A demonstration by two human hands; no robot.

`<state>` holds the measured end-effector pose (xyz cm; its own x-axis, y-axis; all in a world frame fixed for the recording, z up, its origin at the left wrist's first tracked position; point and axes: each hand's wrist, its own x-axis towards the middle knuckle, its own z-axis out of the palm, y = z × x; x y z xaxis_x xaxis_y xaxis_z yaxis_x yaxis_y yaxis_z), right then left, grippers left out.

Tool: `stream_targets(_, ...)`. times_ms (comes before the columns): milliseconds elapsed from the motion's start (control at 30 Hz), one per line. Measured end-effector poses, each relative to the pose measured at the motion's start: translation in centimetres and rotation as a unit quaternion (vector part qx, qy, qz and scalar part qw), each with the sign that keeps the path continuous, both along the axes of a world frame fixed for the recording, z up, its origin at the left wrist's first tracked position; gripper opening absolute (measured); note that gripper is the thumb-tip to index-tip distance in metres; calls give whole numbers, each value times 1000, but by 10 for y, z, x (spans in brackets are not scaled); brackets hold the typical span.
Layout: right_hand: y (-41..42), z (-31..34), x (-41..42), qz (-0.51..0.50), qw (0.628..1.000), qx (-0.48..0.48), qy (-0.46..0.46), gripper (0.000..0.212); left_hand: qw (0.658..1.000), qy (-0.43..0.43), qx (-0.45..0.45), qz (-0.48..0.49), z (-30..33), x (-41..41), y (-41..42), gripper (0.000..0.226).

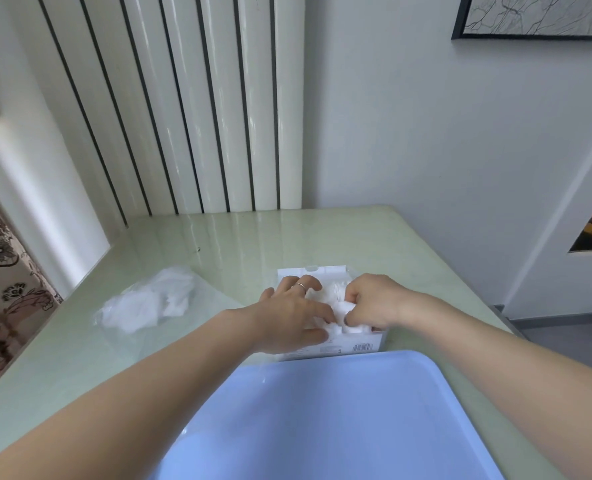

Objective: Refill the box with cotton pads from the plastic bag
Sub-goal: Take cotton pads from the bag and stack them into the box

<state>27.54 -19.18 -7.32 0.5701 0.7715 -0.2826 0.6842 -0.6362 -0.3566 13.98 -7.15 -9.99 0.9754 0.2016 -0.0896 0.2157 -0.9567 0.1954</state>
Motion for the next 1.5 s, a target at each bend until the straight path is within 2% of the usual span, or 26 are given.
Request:
stream_targets(67,0,-1,1,-5,1000,-6,2,12,1000,5,-1,2,0,-3,3,33)
stream_targets(167,0,0,-7,-1,1000,-21,-13,30,999,1,-28,26,1,-5,7,45)
stream_targets(400,4,-8,-18,-28,1000,11,-1,40,995,-62,-42,60,1,-3,10,63)
stream_targets(500,1,-10,-25,-32,999,28,-15,36,996,-60,-34,56,2,-2,6,62)
stream_targets(600,-1,-9,-30,-16,998,23,-58,16,995,-55,-38,68,3,-3,5,64)
stream_targets(700,-1,-8,-35,-13,998,4,-65,23,994,-60,-35,84,5,-4,2,66)
stream_targets(800,-1,-13,-42,-3,999,0,-54,19,993,-66,-22,96,5,-2,-2,68)
stream_targets(933,-5,-21,-39,-31,999,13,-38,21,991,-71,-74,87,5,-8,-4,74)
stream_targets(1033,-8,-17,-35,-38,995,20,-88,24,987,-77,-96,99,25,-26,3,76)
stream_targets(1100,-12,-10,-43,-25,984,43,-169,22,983,-102,-90,122,43,-46,18,68)
stream_targets(1167,-12,-5,-56,17,964,89,-251,22,971,-132,-86,177,57,-72,39,60)
stream_targets(1200,-11,-5,-63,47,956,128,-260,23,961,-147,-95,216,60,-84,49,56)
stream_targets(1300,-9,-4,-92,177,938,245,-169,26,920,-154,-131,337,51,-128,76,51)
stream_targets(1400,-10,-14,-121,315,917,212,-126,35,883,-144,-140,424,26,-163,95,55)
stream_targets(1500,-2,-38,-145,399,878,185,-191,41,846,-151,-173,481,2,-187,104,59)
